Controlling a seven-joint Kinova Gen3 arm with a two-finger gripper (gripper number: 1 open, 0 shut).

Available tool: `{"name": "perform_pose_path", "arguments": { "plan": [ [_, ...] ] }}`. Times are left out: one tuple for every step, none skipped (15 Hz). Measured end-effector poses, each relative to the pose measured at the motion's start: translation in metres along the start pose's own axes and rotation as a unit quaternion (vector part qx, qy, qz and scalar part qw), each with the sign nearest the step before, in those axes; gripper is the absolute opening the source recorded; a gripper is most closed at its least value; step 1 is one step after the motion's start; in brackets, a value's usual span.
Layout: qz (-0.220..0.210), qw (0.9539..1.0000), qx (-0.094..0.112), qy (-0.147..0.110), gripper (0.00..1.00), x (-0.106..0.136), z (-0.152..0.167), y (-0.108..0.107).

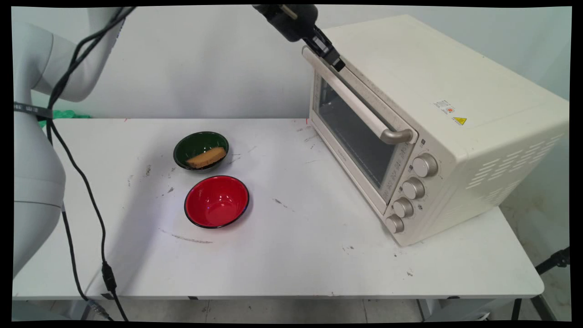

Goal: Open the oven

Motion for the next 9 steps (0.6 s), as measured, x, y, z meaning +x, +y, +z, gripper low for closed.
{"name": "perform_pose_path", "arguments": {
  "plan": [
    [0.001,1.0,0.002,0.0,0.0,0.0,0.004,0.0],
    [0.001,1.0,0.003,0.0,0.0,0.001,0.006,0.0],
    [0.002,1.0,0.004,0.0,0.0,0.001,0.009,0.0],
    [0.002,1.0,0.006,-0.001,0.0,0.001,0.013,0.0],
    [0.002,1.0,0.008,-0.002,0.0,0.001,0.016,0.0],
    [0.001,0.9999,0.009,-0.004,0.0,0.0,0.019,0.0],
    [0.0,0.9999,0.011,-0.006,0.0,-0.001,0.021,0.0],
    [-0.002,0.9999,0.013,-0.008,0.0,-0.003,0.023,0.0],
    [-0.003,0.9998,0.014,-0.011,0.0,-0.005,0.025,0.0]
  ]
}}
